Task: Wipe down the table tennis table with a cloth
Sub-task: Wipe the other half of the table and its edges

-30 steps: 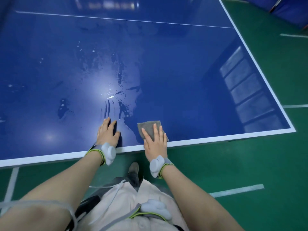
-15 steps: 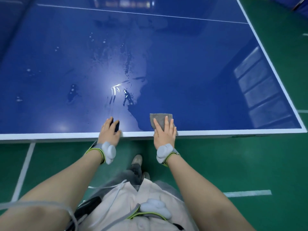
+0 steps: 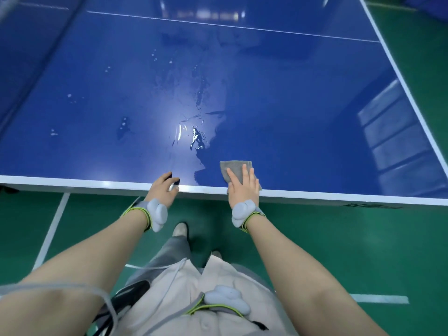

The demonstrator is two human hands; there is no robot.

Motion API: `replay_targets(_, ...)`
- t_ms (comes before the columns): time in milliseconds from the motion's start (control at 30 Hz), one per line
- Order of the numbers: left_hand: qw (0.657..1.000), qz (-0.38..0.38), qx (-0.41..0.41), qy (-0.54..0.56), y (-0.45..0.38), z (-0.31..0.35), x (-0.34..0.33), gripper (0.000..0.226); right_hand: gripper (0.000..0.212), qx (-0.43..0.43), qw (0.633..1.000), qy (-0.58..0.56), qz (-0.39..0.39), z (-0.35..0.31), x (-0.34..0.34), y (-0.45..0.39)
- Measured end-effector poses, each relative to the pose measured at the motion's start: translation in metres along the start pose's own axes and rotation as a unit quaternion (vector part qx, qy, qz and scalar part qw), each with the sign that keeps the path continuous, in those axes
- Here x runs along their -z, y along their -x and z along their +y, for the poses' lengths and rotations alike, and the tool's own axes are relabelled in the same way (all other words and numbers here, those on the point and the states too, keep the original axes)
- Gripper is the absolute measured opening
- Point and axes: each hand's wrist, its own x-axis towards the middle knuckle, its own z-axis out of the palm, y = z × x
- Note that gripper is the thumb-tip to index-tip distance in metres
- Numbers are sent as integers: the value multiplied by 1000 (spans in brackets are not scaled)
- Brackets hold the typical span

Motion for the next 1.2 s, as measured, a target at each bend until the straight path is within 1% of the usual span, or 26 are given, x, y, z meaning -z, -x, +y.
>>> replay_targets(67, 1000, 17, 0, 18, -1, 1, -1, 35, 49, -10, 1000, 2, -5, -10, -2, 4)
replay_targets(100, 1000, 23, -3, 19, -1, 1, 0, 34, 49, 2, 1000, 4, -6, -17, -4, 6)
replay_targets(267, 999, 24, -29, -5, -10, -1, 7, 34, 49, 140, 989, -16, -52, -63, -18, 14)
replay_targets(333, 999, 20, -32, -16, -13, -4, 13, 34, 48, 177, 982, -14, -59, -73, -17, 12)
replay_targets(433, 998, 24, -38, -33, -22, -12, 27, 35, 45, 213, 975, -6, -60, -68, -9, 1)
replay_targets(467, 998, 24, -40, -39, -25, -15, 30, 35, 45, 208, 977, -3, -53, -63, -7, -3)
replay_targets(500, 998, 23, -41, -45, -29, -18, 36, 35, 45, 178, 983, -6, -38, -60, -5, -8)
replay_targets(567, 997, 23, -37, -66, -34, -22, 41, 35, 47, 69, 998, -11, -5, -56, -5, -14)
replay_targets(600, 996, 25, -35, -76, -38, -24, 45, 35, 47, 16, 1000, -20, -3, -59, -3, -17)
replay_targets(633, 996, 28, -30, -85, -42, -26, 49, 36, 48, -19, 1000, -25, -1, -66, -5, -21)
replay_targets(667, 995, 32, -23, -89, -47, -28, 53, 36, 49, -35, 999, -20, -3, -75, -10, -23)
replay_targets(733, 995, 40, -9, -92, -57, -30, 59, 38, 46, -21, 997, 8, 71, -96, -13, -22)
replay_targets(767, 995, 43, -5, -94, -61, -31, 62, 39, 46, 0, 997, -2, 73, -107, -12, -20)
replay_targets(800, 994, 45, -5, -96, -65, -32, 64, 39, 45, 43, 997, 6, 69, -116, -19, -18)
replay_targets(833, 994, 43, -7, -97, -68, -32, 67, 40, 45, 91, 996, 11, 26, -125, -22, -16)
replay_targets(867, 995, 40, -11, -94, -74, -31, 69, 40, 47, 120, 992, 11, -23, -131, -25, -15)
replay_targets(900, 995, 36, -11, -90, -78, -31, 72, 42, 47, 132, 990, 0, -53, -132, -26, -16)
replay_targets(967, 996, 28, -9, -81, -91, -32, 80, 45, 46, 169, 985, -7, -22, -130, -22, -25)
replay_targets(1000, 996, 25, -8, -81, -96, -33, 84, 47, 50, 177, 984, -7, 4, -128, -20, -29)
replay_targets(1033, 996, 19, -10, -84, -103, -34, 88, 49, 56, 168, 985, -10, 32, -125, -17, -34)
replay_targets(1067, 996, 12, -13, -88, -109, -35, 93, 50, 58, 137, 990, -15, 41, -118, -15, -40)
replay_targets(1133, 995, -1, -15, -98, -119, -35, 99, 52, 48, 34, 999, -18, 32, -102, -10, -48)
replay_targets(1200, 993, -8, -23, -113, -132, -35, 110, 53, 45, -56, 997, -31, 36, -108, -5, -56)
